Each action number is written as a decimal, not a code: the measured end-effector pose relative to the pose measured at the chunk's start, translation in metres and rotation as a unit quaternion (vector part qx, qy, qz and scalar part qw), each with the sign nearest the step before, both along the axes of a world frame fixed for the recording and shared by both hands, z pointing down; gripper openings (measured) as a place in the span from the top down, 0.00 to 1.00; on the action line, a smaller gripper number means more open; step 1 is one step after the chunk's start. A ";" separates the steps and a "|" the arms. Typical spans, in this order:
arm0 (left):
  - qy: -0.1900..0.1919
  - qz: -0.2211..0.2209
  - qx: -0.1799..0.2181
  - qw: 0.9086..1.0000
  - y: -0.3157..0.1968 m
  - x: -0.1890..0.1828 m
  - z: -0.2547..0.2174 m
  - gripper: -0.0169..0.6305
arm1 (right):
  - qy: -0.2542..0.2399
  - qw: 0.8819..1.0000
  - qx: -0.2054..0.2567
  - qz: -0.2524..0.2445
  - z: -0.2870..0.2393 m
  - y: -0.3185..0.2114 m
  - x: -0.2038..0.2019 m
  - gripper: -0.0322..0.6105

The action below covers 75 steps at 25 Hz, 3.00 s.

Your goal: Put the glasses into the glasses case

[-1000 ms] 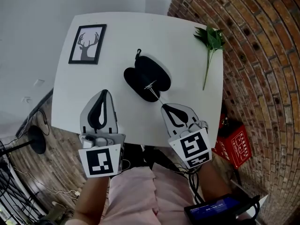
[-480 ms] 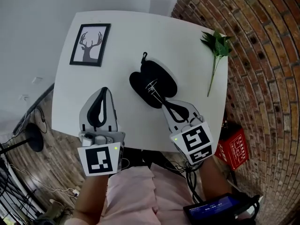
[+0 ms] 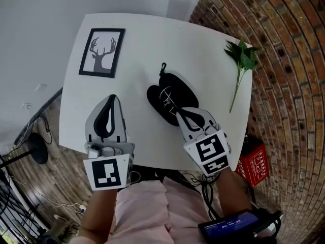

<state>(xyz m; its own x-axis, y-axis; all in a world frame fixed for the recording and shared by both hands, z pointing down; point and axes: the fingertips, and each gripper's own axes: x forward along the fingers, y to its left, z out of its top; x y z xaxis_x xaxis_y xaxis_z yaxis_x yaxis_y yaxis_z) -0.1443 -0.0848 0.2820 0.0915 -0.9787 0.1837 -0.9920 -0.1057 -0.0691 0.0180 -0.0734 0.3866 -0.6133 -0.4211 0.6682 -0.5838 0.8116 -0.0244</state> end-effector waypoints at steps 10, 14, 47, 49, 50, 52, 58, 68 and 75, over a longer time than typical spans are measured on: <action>0.008 -0.003 -0.020 1.000 -0.014 -0.013 0.012 0.97 | 0.014 1.000 -0.015 -0.007 0.016 -0.010 -0.014 0.92; 0.003 -0.002 -0.025 1.000 -0.019 -0.019 0.017 0.97 | 0.022 0.999 -0.023 -0.008 0.023 -0.013 -0.017 0.92; 0.015 0.029 -0.042 0.999 -0.050 -0.016 0.028 0.97 | -0.036 0.999 0.006 0.028 -0.001 -0.031 -0.023 0.75; 0.019 0.037 -0.031 0.999 -0.057 -0.008 0.022 0.97 | -0.036 0.998 0.013 0.050 -0.005 -0.037 -0.011 0.75; 0.019 0.043 -0.029 0.998 -0.059 -0.004 0.021 0.97 | -0.035 0.997 0.015 0.062 -0.007 -0.040 -0.005 0.75; 0.017 0.056 -0.033 0.998 -0.061 0.004 0.021 0.97 | -0.031 0.996 0.021 0.086 -0.009 -0.046 0.009 0.74; 0.011 0.078 -0.029 0.996 -0.070 0.018 0.024 0.97 | -0.016 0.990 0.005 0.139 0.004 -0.055 0.045 0.66; 0.015 0.089 -0.048 0.995 -0.077 0.010 0.040 0.97 | -0.025 0.989 -0.045 0.137 0.025 -0.060 0.030 0.61; 0.018 0.084 -0.044 0.995 -0.080 -0.002 0.043 0.97 | -0.010 0.987 -0.033 0.155 0.024 -0.061 0.030 0.61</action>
